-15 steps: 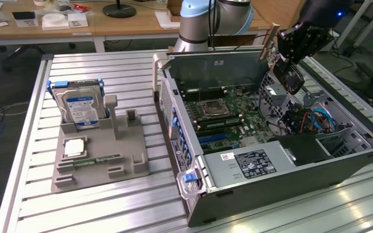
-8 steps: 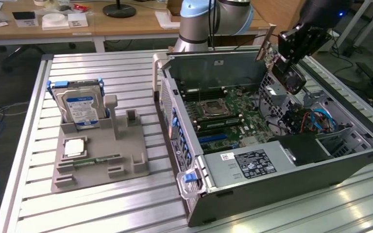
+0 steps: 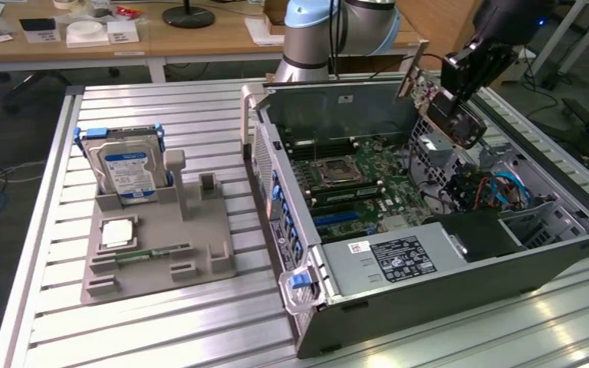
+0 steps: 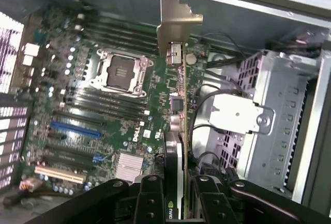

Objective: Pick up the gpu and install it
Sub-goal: 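Insert the gpu into the slot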

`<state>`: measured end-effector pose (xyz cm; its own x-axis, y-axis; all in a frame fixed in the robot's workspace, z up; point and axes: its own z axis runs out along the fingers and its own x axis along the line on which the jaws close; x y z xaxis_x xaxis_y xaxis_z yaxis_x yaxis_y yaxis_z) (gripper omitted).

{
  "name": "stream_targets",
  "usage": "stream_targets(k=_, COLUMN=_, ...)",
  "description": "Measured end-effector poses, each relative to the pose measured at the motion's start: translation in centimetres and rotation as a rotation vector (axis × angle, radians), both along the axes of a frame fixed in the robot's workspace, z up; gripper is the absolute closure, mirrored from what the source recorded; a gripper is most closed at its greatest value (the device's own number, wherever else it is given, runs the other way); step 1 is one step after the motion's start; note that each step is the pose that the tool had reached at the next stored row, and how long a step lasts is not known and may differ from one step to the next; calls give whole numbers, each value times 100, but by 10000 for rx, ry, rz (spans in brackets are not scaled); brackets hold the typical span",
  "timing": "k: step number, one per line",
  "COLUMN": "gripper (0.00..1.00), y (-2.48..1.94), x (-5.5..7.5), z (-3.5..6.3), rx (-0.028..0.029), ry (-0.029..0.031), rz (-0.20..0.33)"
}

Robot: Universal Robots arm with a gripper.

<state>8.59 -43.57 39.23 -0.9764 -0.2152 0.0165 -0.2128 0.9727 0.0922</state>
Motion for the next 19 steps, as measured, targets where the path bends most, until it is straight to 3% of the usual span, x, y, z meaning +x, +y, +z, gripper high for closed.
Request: stream_targets(k=19, gripper=73, y=0, x=0, z=-29, rx=-4, ry=1, rz=3455)
